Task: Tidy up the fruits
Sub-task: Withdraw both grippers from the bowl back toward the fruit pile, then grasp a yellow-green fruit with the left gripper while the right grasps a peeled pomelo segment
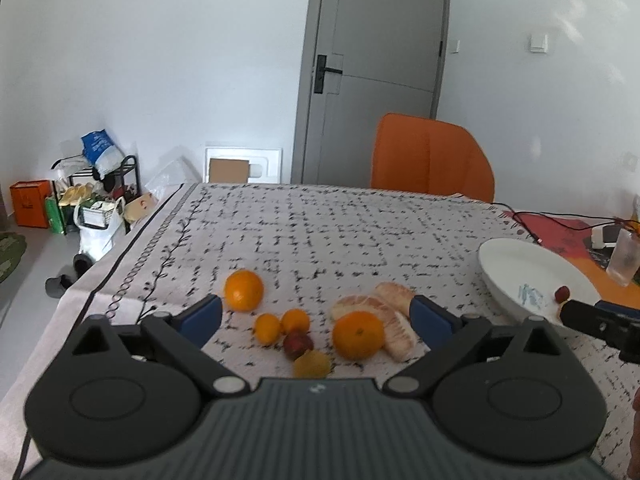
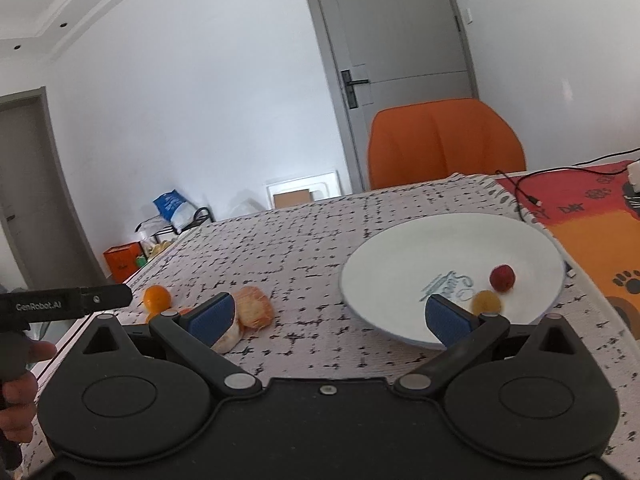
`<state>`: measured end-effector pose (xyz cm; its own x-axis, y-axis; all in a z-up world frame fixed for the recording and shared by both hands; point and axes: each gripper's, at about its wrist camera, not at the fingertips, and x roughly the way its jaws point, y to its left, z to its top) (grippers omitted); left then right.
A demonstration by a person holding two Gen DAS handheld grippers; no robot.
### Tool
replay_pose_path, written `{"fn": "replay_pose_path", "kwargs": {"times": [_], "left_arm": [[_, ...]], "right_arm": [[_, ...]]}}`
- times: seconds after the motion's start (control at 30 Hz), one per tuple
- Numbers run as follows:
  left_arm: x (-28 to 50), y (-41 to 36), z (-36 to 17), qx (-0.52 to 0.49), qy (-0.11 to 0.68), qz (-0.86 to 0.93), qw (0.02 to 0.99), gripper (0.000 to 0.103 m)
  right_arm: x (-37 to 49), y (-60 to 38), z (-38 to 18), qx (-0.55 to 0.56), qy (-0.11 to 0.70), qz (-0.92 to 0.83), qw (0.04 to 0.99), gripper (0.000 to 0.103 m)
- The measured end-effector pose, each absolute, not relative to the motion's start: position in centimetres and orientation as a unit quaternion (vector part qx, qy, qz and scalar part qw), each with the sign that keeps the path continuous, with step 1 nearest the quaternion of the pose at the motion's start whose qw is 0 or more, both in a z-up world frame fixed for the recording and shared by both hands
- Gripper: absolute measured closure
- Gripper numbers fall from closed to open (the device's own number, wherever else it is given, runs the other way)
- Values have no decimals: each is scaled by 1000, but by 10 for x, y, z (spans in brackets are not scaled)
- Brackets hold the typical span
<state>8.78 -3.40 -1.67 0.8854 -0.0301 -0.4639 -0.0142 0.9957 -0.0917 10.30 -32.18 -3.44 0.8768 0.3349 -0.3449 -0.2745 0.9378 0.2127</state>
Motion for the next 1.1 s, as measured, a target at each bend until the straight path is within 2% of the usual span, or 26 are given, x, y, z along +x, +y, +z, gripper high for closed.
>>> {"fn": "replay_pose_path", "kwargs": {"times": [0.9,1.0,1.1], "left_arm": [[95,-9,-54,-63,279,-4,958,3],[99,-5,-54,-74,275,-2,959,5],[103,-2,-53,-76,269,0,960,12]], "right_arm": [[119,-275,-54,50,247,205,946,0],[121,-274,-55,48,251,207,944,0],[125,-273,-57,48,256,208,943,0]]}}
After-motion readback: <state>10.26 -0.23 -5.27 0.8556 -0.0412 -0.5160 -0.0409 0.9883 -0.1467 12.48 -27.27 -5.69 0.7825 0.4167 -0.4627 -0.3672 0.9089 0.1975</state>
